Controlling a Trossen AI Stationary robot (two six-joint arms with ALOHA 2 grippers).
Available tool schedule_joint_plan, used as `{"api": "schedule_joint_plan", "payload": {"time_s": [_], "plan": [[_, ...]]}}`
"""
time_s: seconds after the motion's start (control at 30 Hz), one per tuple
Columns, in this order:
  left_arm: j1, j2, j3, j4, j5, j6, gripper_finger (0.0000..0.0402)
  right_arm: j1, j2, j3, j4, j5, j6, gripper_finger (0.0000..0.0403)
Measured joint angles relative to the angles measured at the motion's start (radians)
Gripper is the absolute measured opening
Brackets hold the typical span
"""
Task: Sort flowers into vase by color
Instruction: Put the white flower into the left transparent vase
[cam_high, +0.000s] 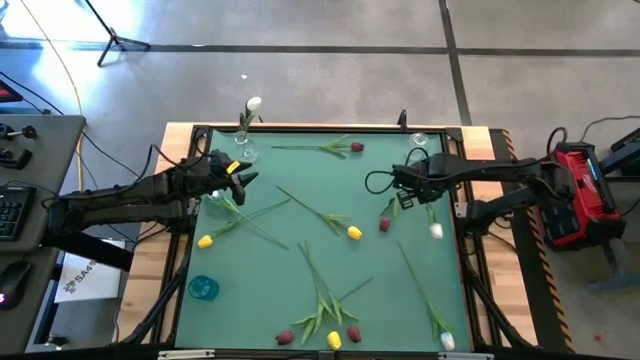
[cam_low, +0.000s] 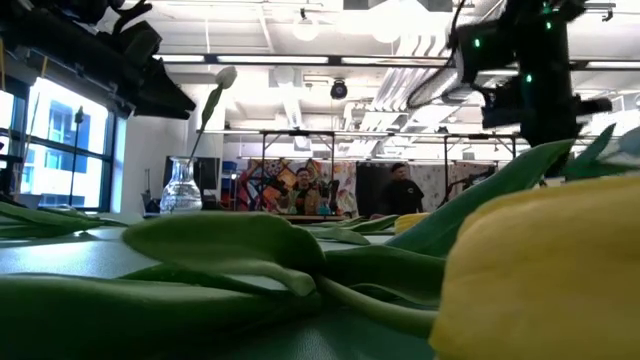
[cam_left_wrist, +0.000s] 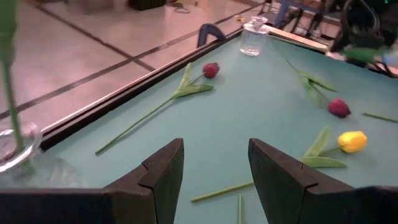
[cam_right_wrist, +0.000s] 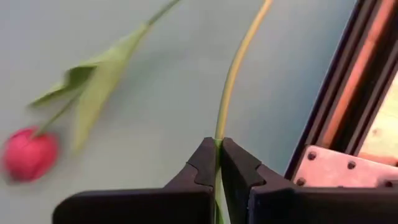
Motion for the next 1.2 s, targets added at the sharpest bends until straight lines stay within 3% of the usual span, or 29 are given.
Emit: {"api": "schedule_joint_plan", "payload": {"time_s": [0.33, 0.53, 0.77, 0.93, 1.2], "plan": [[-0.09, 0.031, 0.0, 0.126, 0.09, 0.192, 0.017, 0.088, 0.0, 0.191, -0.001, -0.131, -0.098, 0.0001], [-0.179, 0.108, 0.001, 0.256, 0.119, 0.31, 0.017, 0.118, -0.001, 0.212, 0.082, -0.173, -0.119, 0.0], [-0.271, 0.276, 0.001, 0.529, 0.145, 0.429, 0.017, 0.124, 0.04, 0.212, 0.218, -0.276, -0.184, 0.0], [-0.301, 0.432, 0.002, 0.728, 0.145, 0.494, 0.017, 0.121, 0.115, 0.212, 0.372, -0.404, -0.211, 0.0], [-0.346, 0.687, 0.099, 0.782, 0.14, 0.663, 0.017, 0.121, 0.225, 0.212, 0.666, -0.659, -0.228, 0.0]]}}
